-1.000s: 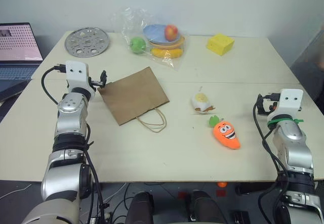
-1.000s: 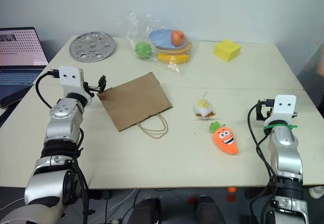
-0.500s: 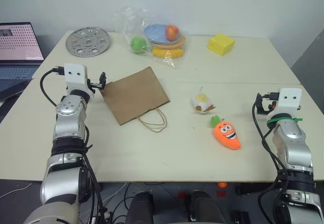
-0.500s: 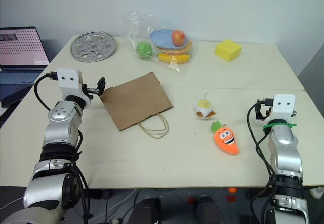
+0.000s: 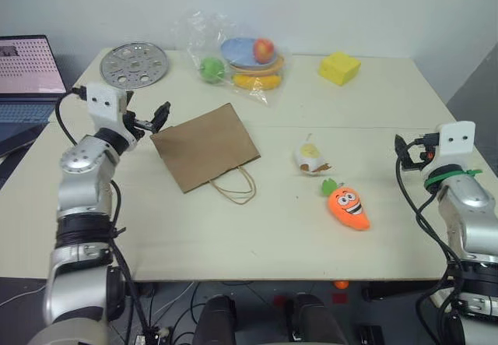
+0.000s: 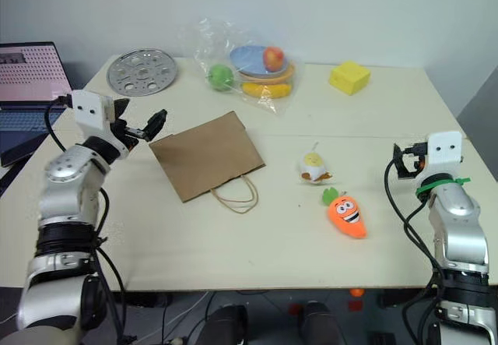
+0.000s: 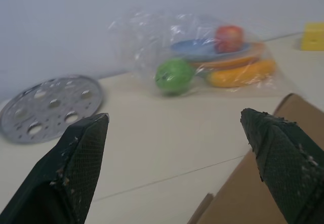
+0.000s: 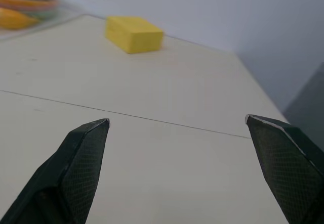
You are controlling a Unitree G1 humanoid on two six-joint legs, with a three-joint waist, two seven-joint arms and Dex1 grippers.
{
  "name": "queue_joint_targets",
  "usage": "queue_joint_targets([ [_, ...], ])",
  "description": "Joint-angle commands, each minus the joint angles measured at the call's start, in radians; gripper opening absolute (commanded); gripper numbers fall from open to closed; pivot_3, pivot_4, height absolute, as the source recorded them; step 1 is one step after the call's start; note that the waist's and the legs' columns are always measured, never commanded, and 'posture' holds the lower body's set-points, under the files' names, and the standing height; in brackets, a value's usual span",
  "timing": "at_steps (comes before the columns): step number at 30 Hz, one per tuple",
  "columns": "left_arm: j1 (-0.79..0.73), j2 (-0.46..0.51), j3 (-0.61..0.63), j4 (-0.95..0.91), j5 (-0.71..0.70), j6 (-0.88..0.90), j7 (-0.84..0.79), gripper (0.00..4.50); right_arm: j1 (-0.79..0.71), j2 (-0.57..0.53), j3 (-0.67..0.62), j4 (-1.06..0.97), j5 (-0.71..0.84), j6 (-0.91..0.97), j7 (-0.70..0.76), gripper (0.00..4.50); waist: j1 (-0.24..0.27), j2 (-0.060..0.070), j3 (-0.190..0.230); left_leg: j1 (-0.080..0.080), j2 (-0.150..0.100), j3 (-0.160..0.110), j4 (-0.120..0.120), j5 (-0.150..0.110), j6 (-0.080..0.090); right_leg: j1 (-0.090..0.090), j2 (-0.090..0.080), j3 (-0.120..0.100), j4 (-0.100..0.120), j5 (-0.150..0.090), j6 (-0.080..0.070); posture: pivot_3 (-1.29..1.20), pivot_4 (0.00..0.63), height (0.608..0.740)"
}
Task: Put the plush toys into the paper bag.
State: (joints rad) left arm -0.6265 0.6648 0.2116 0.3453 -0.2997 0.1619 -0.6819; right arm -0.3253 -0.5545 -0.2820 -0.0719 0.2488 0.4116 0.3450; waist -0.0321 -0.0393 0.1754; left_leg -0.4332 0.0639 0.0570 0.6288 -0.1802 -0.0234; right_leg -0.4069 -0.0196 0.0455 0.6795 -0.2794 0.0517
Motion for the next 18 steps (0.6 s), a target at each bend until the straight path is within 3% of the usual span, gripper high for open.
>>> queue_joint_targets([
  [1, 0.033, 0.081, -0.079, -0.239, -0.121, 0.144, -0.254, 4.46, 0.005, -0.087, 0.049, -0.188, 0.169, 0.084, 0.248, 4.50, -0.001, 0.000, 0.000, 0.000, 0.000, 0.000, 0.000, 0.000, 0.000, 0.000, 0.000, 0.001, 0.000, 0.000, 0.000, 0.00, 0.150, 0.740],
  [8, 0.141, 0.189, -0.199, -0.447, -0.158, 0.233, -0.493, 4.46, 0.065, -0.232, 0.114, -0.423, 0.402, 0.318, 0.453, 4.50, 0.002, 0.001, 0.000, 0.000, 0.000, -0.001, 0.000, 0.000, 0.000, 0.001, -0.001, 0.000, -0.001, -0.003, -0.006, 0.00, 0.150, 0.740],
  [11, 0.167, 0.161, -0.267, -0.447, -0.067, 0.143, -0.484, 4.46, 0.085, -0.272, 0.130, -0.499, 0.464, 0.370, 0.488, 4.50, 0.003, 0.001, 0.000, 0.000, 0.000, -0.001, 0.001, 0.000, 0.000, 0.001, -0.001, 0.000, -0.001, -0.004, -0.007, 0.00, 0.150, 0.740],
  [18, 0.156, 0.060, -0.374, -0.292, 0.134, -0.117, -0.423, 4.46, 0.043, -0.230, 0.157, -0.556, 0.453, 0.410, 0.367, 4.50, 0.005, 0.000, 0.000, 0.000, 0.000, 0.000, 0.002, 0.000, 0.000, 0.001, -0.001, 0.001, -0.002, -0.004, -0.008, 0.00, 0.150, 0.740],
])
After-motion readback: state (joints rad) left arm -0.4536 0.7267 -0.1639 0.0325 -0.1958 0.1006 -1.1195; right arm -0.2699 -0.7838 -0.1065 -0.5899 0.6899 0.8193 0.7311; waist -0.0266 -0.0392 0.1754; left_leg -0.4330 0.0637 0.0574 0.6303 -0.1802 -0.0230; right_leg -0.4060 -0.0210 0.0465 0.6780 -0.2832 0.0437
